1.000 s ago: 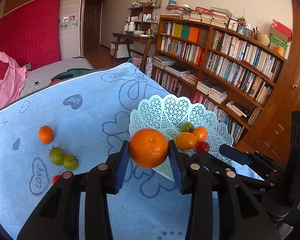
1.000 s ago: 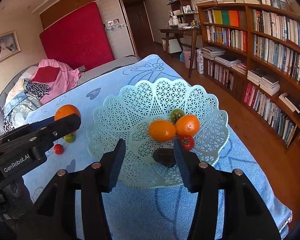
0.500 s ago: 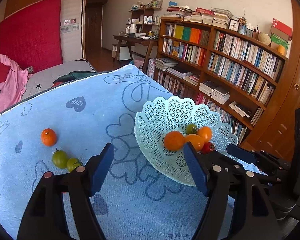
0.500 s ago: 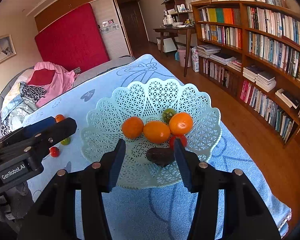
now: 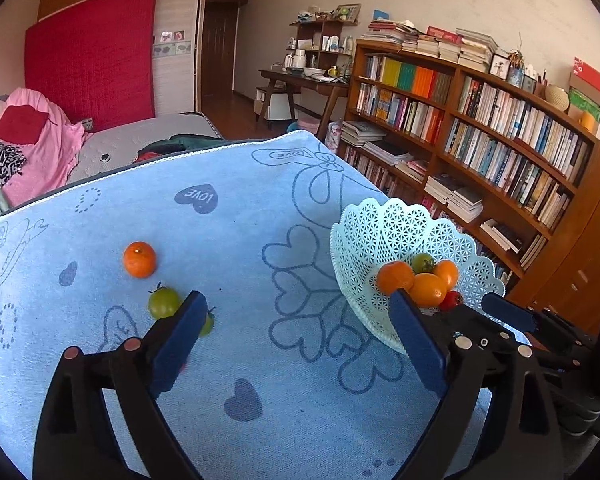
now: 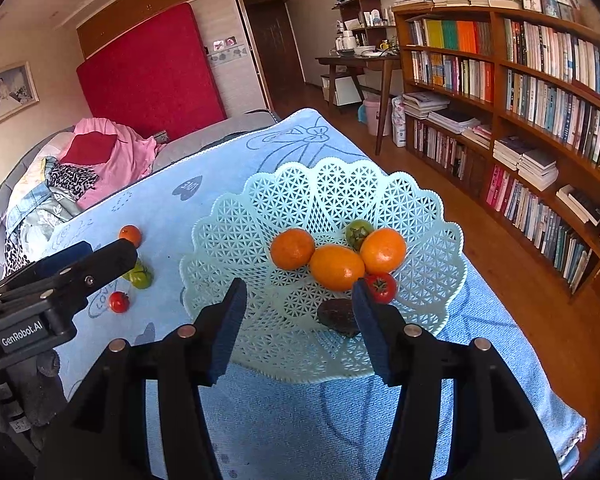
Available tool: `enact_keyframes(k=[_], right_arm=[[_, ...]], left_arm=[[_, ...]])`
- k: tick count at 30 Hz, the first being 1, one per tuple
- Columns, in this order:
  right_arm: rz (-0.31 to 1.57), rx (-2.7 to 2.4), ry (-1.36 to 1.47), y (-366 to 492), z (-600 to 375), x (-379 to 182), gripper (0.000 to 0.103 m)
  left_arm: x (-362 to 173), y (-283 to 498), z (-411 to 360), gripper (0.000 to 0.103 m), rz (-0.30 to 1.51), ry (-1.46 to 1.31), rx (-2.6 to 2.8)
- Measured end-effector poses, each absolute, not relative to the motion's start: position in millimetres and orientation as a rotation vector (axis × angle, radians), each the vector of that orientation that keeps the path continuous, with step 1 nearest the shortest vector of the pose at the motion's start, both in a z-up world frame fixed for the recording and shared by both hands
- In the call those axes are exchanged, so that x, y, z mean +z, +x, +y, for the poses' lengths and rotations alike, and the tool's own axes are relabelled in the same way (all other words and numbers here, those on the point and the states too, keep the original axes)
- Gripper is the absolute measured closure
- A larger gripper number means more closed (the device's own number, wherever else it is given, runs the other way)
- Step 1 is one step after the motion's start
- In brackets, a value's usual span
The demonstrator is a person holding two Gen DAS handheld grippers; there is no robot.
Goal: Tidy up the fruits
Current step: 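Lower the round orange into the basket with left tool and open, then move right tool to a green tomato and close on it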
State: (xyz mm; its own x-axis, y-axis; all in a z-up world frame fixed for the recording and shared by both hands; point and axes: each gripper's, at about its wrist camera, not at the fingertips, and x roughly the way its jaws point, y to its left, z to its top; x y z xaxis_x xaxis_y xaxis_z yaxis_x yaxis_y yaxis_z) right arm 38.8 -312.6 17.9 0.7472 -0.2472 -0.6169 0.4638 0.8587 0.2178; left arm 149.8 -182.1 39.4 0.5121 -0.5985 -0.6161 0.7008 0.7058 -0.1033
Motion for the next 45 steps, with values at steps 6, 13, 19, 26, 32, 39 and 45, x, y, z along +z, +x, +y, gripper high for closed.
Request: enact_keyframes(k=[6, 13, 19, 26, 32, 39, 45], right_arm=[[0.610, -0.357, 0.355, 47, -298, 22, 0.046], [0.608, -0.298, 0.332, 58, -276, 26, 0.046], [0.609, -0.242, 0.306, 73, -255, 30, 0.046], [0.625, -0.162, 0.275, 94, -227, 29, 0.046], [0.665, -0.087, 0.257, 122, -202, 17, 0.046], [0.719, -0.041, 0.235, 167, -187, 4, 0.046], [0.792, -0.045, 0.275, 207, -194, -15, 0.046]], left_arm=[[45, 168, -155, 0.012, 0.668, 0.134, -0.719], [47, 186, -127, 0.012, 0.671, 0.118, -0.641], [49, 204, -100, 0.012, 0.676, 0.080, -0.580], [52, 220, -72, 0.012, 0.675, 0.042, -0.530], [46, 227, -59, 0.012, 0.693, 0.025, -0.508], [31, 235, -41, 0.012, 0.726, -0.012, -0.474], [24, 242, -28, 0.012, 0.745, -0.038, -0.448]])
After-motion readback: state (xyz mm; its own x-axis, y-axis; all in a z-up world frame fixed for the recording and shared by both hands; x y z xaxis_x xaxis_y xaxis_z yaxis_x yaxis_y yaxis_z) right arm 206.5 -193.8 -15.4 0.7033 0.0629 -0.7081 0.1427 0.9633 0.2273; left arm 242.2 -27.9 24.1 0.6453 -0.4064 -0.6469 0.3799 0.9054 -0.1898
